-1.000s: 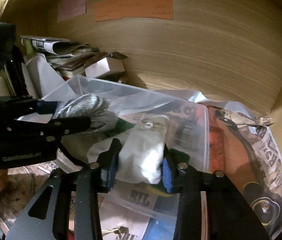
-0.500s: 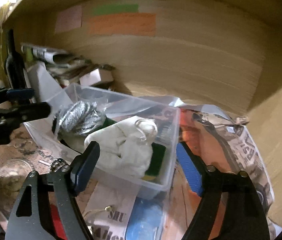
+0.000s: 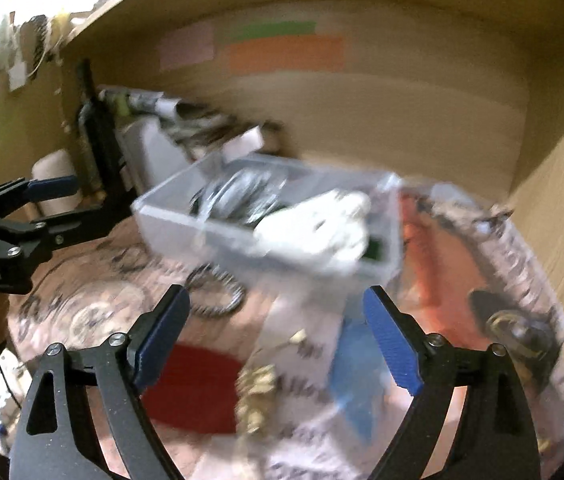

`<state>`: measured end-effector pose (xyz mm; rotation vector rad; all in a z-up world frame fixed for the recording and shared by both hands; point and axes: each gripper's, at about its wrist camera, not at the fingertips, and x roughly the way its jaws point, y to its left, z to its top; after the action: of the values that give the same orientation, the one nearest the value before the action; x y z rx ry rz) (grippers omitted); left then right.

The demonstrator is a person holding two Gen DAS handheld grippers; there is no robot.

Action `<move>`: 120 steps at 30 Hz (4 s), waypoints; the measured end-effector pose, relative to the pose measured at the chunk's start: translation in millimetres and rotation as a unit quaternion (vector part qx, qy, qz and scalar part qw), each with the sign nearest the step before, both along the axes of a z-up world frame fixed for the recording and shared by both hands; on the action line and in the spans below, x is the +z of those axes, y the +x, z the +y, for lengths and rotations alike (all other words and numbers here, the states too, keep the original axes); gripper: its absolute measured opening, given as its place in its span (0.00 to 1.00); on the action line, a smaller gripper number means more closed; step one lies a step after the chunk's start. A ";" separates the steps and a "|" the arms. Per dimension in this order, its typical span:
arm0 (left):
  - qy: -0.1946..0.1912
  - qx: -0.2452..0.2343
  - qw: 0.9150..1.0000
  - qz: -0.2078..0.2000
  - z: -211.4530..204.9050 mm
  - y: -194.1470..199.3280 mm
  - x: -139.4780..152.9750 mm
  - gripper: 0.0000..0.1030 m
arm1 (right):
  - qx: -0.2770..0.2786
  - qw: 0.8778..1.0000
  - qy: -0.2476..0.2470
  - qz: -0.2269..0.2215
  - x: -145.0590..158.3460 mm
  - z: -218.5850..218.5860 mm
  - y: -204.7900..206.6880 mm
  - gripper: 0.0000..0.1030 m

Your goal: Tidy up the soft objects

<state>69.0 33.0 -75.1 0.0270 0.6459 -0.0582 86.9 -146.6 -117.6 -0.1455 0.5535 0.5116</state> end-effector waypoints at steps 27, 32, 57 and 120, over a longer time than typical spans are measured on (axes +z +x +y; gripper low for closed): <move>-0.036 -0.003 0.990 0.137 -14.4 63.8 -67.4 0.99 | -0.008 0.998 0.027 0.048 -37.2 -22.0 -4.7 0.16; -0.052 -0.009 0.985 0.163 -22.3 86.9 -76.1 0.99 | -0.037 0.998 0.047 0.020 -18.8 -49.2 -1.1 0.16; -0.035 -0.036 0.993 0.103 -37.9 32.0 -48.8 0.33 | -0.039 0.996 0.073 -0.033 16.2 -62.9 9.9 0.16; -0.038 0.012 0.990 -0.133 5.4 30.2 71.6 0.87 | -0.022 0.988 0.053 -0.143 89.7 -7.1 33.9 0.80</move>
<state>99.2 38.4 -3.5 -0.0470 0.3762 -0.0542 120.8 -153.6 -27.9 -0.1022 0.2486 0.4663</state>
